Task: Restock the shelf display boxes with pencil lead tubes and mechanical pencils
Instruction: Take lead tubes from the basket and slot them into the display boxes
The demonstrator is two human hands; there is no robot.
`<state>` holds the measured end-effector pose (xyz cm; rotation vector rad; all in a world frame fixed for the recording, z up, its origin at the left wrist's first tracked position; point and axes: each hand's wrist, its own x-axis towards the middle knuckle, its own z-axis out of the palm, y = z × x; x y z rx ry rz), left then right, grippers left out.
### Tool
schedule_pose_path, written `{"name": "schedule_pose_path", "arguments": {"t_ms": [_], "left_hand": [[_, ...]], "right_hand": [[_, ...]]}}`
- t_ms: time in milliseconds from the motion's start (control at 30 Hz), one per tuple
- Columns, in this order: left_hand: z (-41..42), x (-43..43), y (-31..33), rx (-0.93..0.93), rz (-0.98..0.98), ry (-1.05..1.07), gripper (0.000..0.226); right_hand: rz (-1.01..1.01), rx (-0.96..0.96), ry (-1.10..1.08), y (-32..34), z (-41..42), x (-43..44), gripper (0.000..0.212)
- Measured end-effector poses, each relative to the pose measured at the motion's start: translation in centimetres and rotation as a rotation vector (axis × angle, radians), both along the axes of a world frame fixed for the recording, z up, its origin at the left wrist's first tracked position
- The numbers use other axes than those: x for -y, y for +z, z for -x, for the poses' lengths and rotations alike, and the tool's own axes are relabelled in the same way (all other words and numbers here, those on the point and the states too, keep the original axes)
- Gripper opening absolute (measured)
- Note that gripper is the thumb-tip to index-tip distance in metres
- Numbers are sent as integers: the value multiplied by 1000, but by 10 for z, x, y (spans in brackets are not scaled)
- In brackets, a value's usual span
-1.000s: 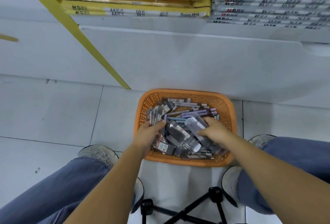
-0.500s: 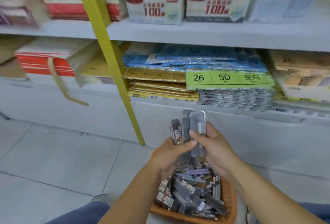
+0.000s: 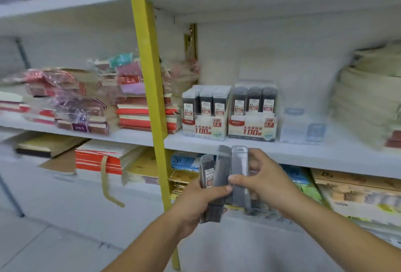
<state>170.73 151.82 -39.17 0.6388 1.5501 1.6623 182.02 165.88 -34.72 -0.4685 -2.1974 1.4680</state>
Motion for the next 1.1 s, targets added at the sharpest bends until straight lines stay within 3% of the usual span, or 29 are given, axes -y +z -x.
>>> {"name": "schedule_pose_path", "arguments": {"t_ms": [133, 233, 633, 733, 867, 1000, 1100], "left_hand": [[8, -11, 18, -35, -10, 50, 57], [9, -21, 20, -38, -20, 105, 49], [24, -22, 21, -65, -85, 259, 33], [22, -21, 23, -73, -90, 260, 31], [19, -19, 28, -82, -112, 244, 31], [18, -18, 31, -86, -142, 244, 28], [20, -19, 33, -68, -162, 284, 30]], "right_hand": [[-64, 18, 71, 27, 2, -19, 50], [-88, 20, 82, 30, 5, -27, 50], [103, -10, 147, 35, 2, -40, 24], [133, -67, 238, 37, -1, -45, 41], [199, -187, 140, 39, -3, -46, 49], [222, -239, 111, 40, -2, -43, 35], [38, -263, 36, 48, -4, -40, 31]]}}
